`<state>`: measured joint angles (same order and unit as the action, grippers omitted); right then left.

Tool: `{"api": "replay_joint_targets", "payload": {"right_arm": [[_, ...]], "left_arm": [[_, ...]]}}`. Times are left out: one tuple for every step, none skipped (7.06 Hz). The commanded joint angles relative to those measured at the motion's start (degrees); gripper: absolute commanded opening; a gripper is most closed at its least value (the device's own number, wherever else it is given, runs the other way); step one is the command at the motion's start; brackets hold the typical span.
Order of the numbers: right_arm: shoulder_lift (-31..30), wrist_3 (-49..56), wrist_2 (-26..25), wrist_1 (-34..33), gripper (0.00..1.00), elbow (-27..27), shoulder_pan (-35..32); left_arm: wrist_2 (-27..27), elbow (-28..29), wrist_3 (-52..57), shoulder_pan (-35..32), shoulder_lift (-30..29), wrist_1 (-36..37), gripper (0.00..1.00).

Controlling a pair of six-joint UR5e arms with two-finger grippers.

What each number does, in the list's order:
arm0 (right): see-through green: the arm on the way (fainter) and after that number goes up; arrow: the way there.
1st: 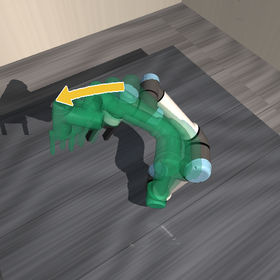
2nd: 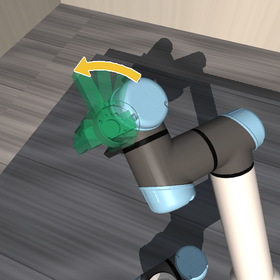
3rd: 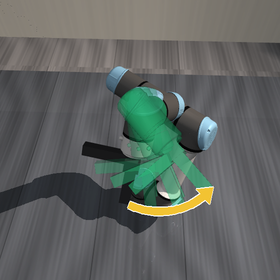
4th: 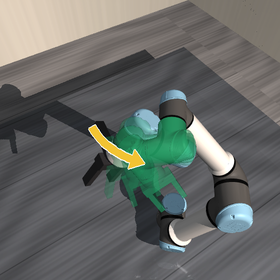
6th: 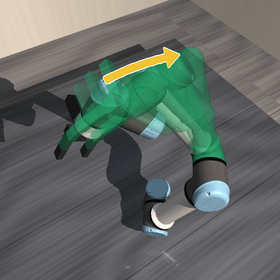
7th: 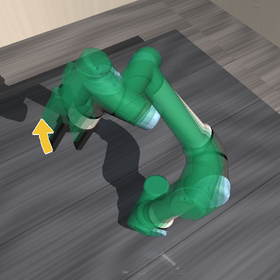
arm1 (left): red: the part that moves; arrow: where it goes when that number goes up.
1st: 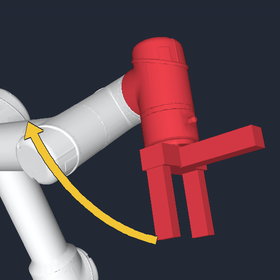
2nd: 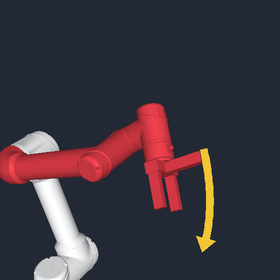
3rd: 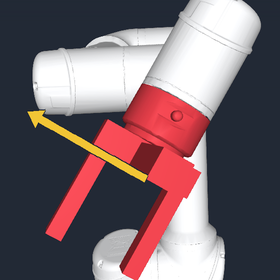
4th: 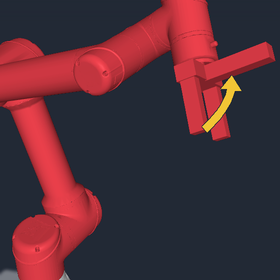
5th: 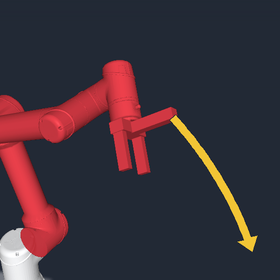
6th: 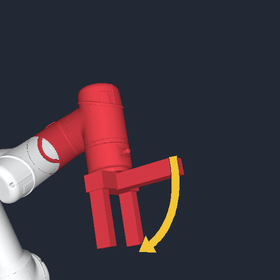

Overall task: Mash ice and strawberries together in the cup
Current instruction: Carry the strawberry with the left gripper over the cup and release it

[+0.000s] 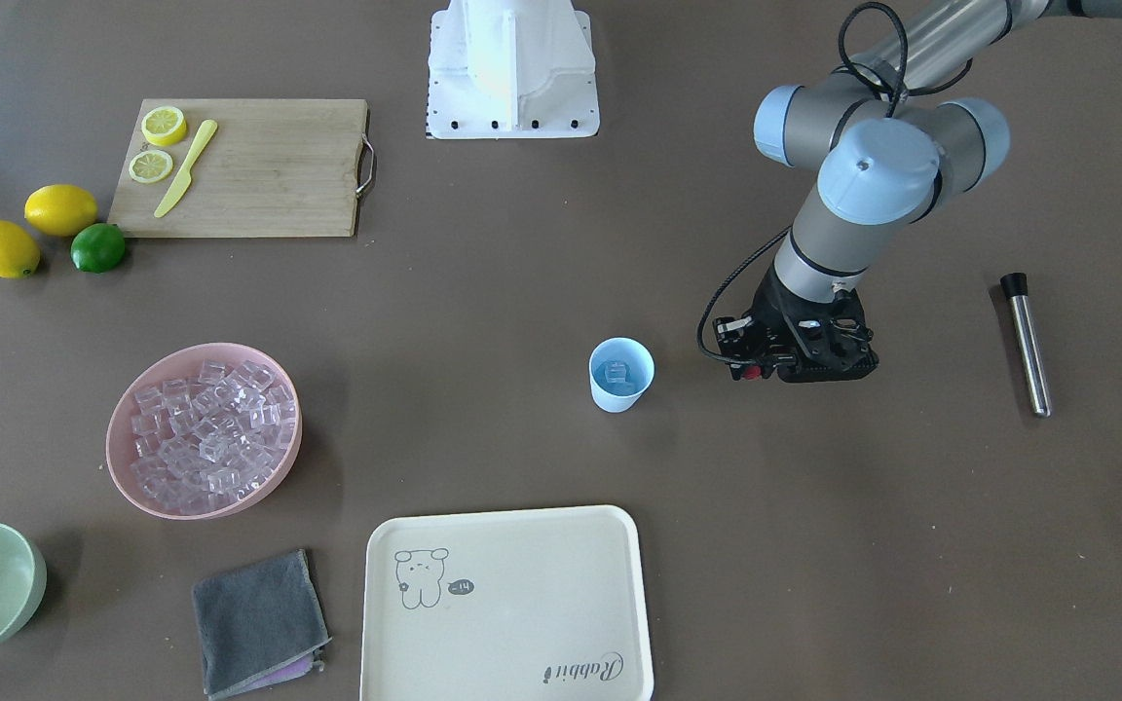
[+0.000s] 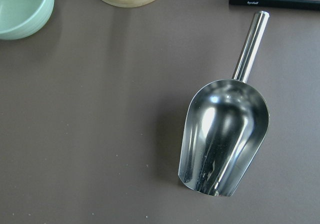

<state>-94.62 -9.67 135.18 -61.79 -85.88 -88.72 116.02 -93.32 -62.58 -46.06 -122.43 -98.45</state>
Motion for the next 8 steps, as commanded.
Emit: {"api": "replay_joint_targets", "payload": {"right_arm": [[0.0, 0.0, 0.0, 0.0, 1.00, -0.3, 0.0], [-0.1, 0.0, 0.0, 0.0, 1.00, -0.6, -0.1], [-0.2, 0.0, 0.0, 0.0, 1.00, -0.7, -0.1], [-0.2, 0.0, 0.0, 0.0, 1.00, -0.8, -0.4], [-0.4, 0.0, 0.1, 0.0, 1.00, -0.9, -0.6], [-0.7, 0.0, 0.1, 0.0, 1.00, -1.2, -0.7], [-0.8, 0.0, 0.1, 0.0, 1.00, -1.2, -0.6], [-0.7, 0.0, 0.0, 0.0, 1.00, -1.2, -0.6]], "left_arm": [[-0.5, 1.0, -7.2, 3.1, -6.5, 2.1, 0.00], [-5.4, 1.8, -10.2, 5.9, -7.7, 1.1, 0.00], [-6.1, 3.1, -11.0, 6.4, -7.8, -0.2, 0.00], [-6.1, 4.1, -11.4, 6.4, -7.9, -2.3, 0.01], [-6.1, 4.1, -13.2, 6.2, -8.0, -2.7, 0.64], [-6.0, 4.0, -14.1, 6.2, -8.1, -2.7, 0.98], [-5.4, 2.4, -13.4, 4.7, -6.8, -2.4, 0.98], [-1.1, -2.2, -8.7, 1.8, 1.0, -2.4, 0.98]]}}
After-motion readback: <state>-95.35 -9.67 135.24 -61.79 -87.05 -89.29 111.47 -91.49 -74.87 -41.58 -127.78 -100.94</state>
